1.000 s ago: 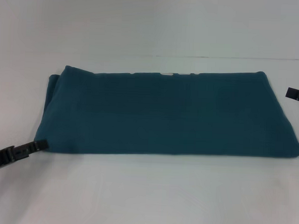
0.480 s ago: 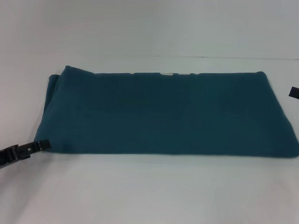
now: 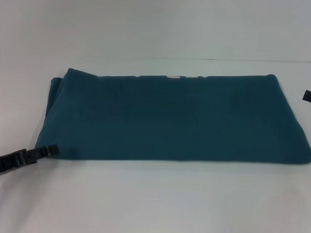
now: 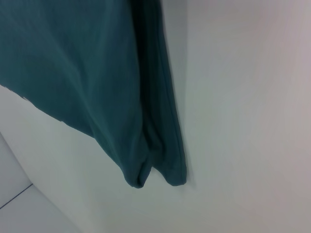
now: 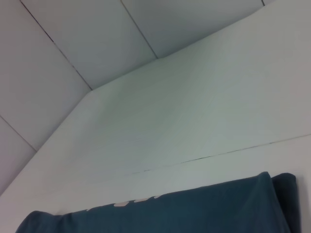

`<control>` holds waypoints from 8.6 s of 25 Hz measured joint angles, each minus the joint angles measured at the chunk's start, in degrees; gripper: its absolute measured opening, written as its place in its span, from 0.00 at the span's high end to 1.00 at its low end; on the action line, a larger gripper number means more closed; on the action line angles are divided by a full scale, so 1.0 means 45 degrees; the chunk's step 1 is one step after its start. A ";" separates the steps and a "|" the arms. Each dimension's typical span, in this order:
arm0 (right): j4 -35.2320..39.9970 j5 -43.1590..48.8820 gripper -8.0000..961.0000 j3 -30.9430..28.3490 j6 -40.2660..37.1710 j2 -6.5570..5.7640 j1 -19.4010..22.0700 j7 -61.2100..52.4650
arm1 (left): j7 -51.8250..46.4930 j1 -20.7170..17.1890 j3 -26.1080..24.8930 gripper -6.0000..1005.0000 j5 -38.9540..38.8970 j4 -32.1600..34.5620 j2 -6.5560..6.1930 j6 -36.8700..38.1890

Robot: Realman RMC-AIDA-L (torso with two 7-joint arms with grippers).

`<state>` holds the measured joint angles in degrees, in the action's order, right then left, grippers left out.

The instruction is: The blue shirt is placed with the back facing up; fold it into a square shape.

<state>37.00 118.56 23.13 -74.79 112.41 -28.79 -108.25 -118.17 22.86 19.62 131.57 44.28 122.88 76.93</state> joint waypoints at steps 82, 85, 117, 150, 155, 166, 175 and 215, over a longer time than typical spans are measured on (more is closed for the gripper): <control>-0.0137 -0.0018 0.18 -0.0062 0.0269 0.0385 -0.0140 0.0001 | -0.0343 -0.0244 -0.1712 0.98 0.0781 0.1046 -0.0688 -0.0949; -0.0137 -0.0018 0.18 -0.0061 0.0277 0.0389 -0.0155 -0.0004 | -0.0379 -0.0427 -0.1898 0.98 0.0818 0.1294 -0.0724 -0.0943; -0.0002 0.0063 0.18 -0.0050 -0.0266 0.0002 0.0407 0.0576 | 0.4056 0.4687 0.4182 0.98 -0.7728 -0.5292 0.0391 0.2149; -0.0150 0.0638 0.18 0.1875 -0.1912 -0.0625 -0.0424 -0.2585 | 1.3695 0.3967 -0.2939 0.27 -0.2392 -1.1566 0.0300 0.1882; -0.0157 0.1457 0.18 0.2632 -0.1744 -0.0280 -0.1379 -0.3428 | 1.3672 0.3544 -0.2327 0.23 -0.2178 -0.9952 0.0270 0.2384; -0.0158 0.1646 0.18 0.3960 -0.0646 0.0328 -0.2982 -0.3999 | 1.2960 0.2492 -0.0867 0.23 -0.2166 -0.6855 0.0249 0.3752; -0.0176 0.1736 0.18 0.4794 -0.0337 0.0412 -0.3475 -0.4297 | 1.2952 0.1740 -0.0114 0.23 -0.2165 -0.5723 0.0252 0.4268; -0.1644 0.2145 0.20 0.5091 -0.0407 0.0577 -0.2676 -0.5461 | 1.3053 0.1476 -0.0028 0.24 -0.2281 -0.5505 0.0252 0.4134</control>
<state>29.61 128.21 46.04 -76.62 115.00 -40.83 -132.82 -59.43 29.51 19.49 121.30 19.51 124.02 95.53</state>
